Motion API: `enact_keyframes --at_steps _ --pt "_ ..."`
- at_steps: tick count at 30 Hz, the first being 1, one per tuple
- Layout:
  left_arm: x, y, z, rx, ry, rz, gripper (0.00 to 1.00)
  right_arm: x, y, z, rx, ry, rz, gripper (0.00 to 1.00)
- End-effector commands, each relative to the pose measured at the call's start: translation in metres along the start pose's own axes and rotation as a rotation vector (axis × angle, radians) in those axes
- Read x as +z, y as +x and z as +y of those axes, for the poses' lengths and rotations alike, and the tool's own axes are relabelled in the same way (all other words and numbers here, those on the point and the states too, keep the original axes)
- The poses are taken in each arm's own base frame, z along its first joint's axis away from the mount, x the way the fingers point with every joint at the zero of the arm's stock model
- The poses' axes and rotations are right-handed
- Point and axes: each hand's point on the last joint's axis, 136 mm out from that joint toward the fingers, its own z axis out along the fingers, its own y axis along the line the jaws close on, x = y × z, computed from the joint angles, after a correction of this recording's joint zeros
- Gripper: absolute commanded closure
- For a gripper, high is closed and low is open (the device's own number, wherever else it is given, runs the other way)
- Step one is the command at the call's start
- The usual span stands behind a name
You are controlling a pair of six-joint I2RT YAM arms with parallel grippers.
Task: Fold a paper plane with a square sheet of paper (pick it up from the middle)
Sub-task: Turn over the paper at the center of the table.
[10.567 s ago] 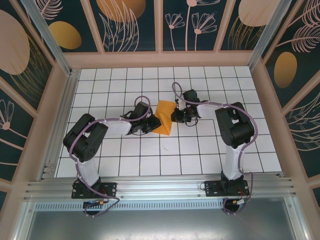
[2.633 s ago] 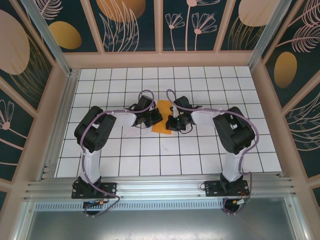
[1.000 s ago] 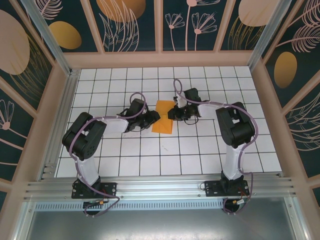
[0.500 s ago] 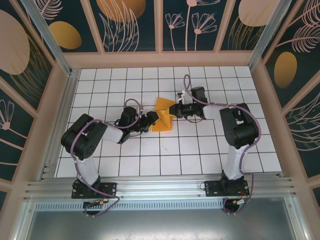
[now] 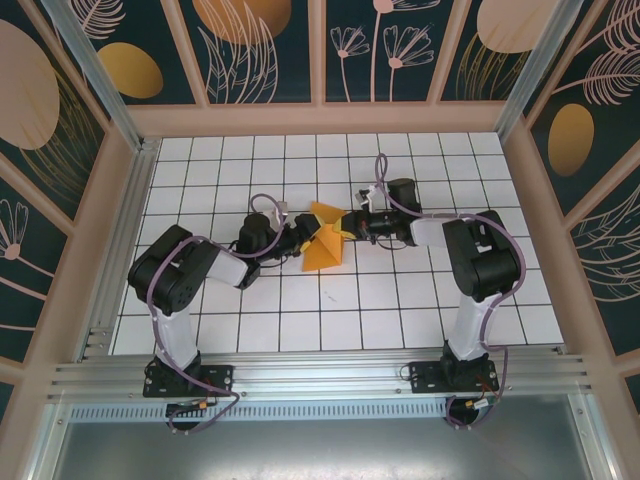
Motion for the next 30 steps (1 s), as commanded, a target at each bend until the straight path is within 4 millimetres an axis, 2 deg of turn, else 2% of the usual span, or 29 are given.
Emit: enact_keyframes --at_steps 1,4,15,22,30 --pt "0.005 -0.004 -0.016 0.058 0.068 0.006 0.16 -0.006 0.001 0.018 -0.036 -0.051 0.002 0.95" --pt "0.008 -0.002 -0.021 0.067 0.084 0.023 0.17 -0.006 0.002 0.019 -0.030 -0.059 0.007 0.95" --pt "-0.001 0.000 -0.040 0.095 0.181 0.010 0.39 -0.005 -0.001 -0.001 0.016 -0.012 -0.004 0.95" --pt "0.000 0.000 -0.027 0.100 0.128 0.006 0.51 -0.008 -0.004 -0.010 0.031 0.014 -0.020 0.95" --pt "0.001 0.003 -0.024 0.106 0.123 0.016 0.66 -0.009 -0.005 -0.012 0.032 0.018 -0.023 0.95"
